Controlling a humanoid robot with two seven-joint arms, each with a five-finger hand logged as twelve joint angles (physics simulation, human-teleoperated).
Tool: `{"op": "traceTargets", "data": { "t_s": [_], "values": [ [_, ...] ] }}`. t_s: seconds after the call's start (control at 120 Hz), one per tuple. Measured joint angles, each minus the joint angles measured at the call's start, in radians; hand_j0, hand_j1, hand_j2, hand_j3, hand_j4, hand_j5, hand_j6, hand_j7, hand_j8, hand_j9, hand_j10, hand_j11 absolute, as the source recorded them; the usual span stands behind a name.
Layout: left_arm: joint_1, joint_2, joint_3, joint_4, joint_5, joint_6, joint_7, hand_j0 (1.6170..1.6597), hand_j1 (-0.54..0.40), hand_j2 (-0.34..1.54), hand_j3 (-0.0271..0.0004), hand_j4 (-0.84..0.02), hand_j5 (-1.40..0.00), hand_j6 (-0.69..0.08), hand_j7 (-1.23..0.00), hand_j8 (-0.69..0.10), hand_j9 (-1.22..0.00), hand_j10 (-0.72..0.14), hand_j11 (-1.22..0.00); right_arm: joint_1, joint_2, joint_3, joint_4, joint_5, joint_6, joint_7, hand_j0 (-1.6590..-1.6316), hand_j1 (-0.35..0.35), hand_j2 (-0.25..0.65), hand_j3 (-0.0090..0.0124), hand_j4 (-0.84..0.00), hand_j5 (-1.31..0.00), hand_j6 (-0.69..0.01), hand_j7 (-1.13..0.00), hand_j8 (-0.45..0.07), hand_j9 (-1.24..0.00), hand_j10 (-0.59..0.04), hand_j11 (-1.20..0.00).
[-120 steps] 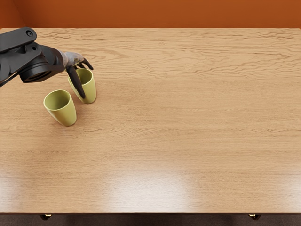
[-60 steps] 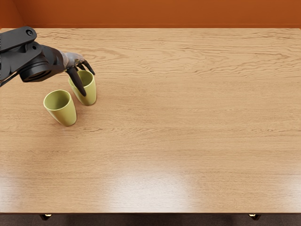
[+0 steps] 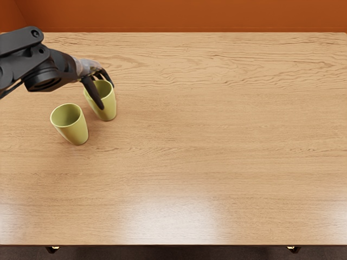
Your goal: Pick up cup and place in cup with left hand
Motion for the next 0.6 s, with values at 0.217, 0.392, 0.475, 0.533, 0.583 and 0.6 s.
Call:
{"op": "traceTargets", "data": {
  "t_s": [0.217, 0.392, 0.475, 0.533, 0.583, 0.6],
  "values": [
    [-0.023, 0.007, 0.000, -0.017, -0.046, -0.025, 0.000, 1.6518, -0.153, 0.21, 0.0000, -0.453, -0.75, -0.241, -0.74, -0.205, -0.73, -0.367, -0.71, 0.000, 0.000, 0.000, 0.000, 0.000, 0.000, 0.000, -1.6581, -0.314, -0.006, 0.0000, -0.030, -0.04, -0.030, -0.04, -0.030, -0.04, -0.030, -0.04],
    [-0.033, 0.013, 0.001, -0.048, -0.083, -0.029, 0.000, 1.6540, -0.142, 0.30, 0.0000, -0.507, -0.75, -0.265, -0.74, -0.238, -0.74, -0.410, -0.72, 0.000, 0.001, 0.001, 0.000, 0.000, 0.000, 0.000, -1.6581, -0.314, -0.006, 0.0000, -0.030, -0.04, -0.030, -0.04, -0.030, -0.04, -0.030, -0.04],
    [-0.048, 0.036, 0.002, -0.065, -0.110, -0.030, 0.000, 1.6546, -0.145, 0.33, 0.0000, -0.509, -0.77, -0.257, -0.77, -0.230, -0.76, -0.404, -0.73, 0.000, 0.001, 0.001, 0.000, 0.000, 0.000, 0.000, -1.6581, -0.314, -0.006, 0.0000, -0.030, -0.04, -0.030, -0.04, -0.030, -0.04, -0.029, -0.04],
    [-0.055, 0.055, 0.002, -0.080, -0.123, -0.029, 0.000, 1.6548, -0.149, 0.35, 0.0000, -0.516, -0.77, -0.262, -0.78, -0.238, -0.77, -0.404, -0.74, 0.000, 0.001, 0.001, 0.000, 0.000, 0.000, 0.000, -1.6581, -0.314, -0.006, 0.0000, -0.030, -0.04, -0.030, -0.04, -0.030, -0.04, -0.029, -0.04],
    [-0.059, 0.067, 0.003, -0.091, -0.132, -0.030, 0.000, 1.6548, -0.149, 0.36, 0.0000, -0.519, -0.78, -0.263, -0.78, -0.245, -0.78, -0.406, -0.75, 0.000, 0.002, 0.001, 0.000, 0.000, 0.000, 0.000, -1.6581, -0.314, -0.006, 0.0000, -0.030, -0.04, -0.030, -0.04, -0.030, -0.04, -0.029, -0.04],
    [-0.060, 0.069, 0.003, -0.095, -0.135, -0.031, 0.000, 1.6550, -0.150, 0.43, 0.0000, -0.510, -0.78, -0.253, -0.79, -0.239, -0.78, -0.396, -0.75, 0.000, 0.002, 0.001, 0.000, 0.000, 0.000, 0.000, -1.6581, -0.314, -0.006, 0.0000, -0.030, -0.04, -0.030, -0.04, -0.030, -0.04, -0.029, -0.04]
  ]
}}
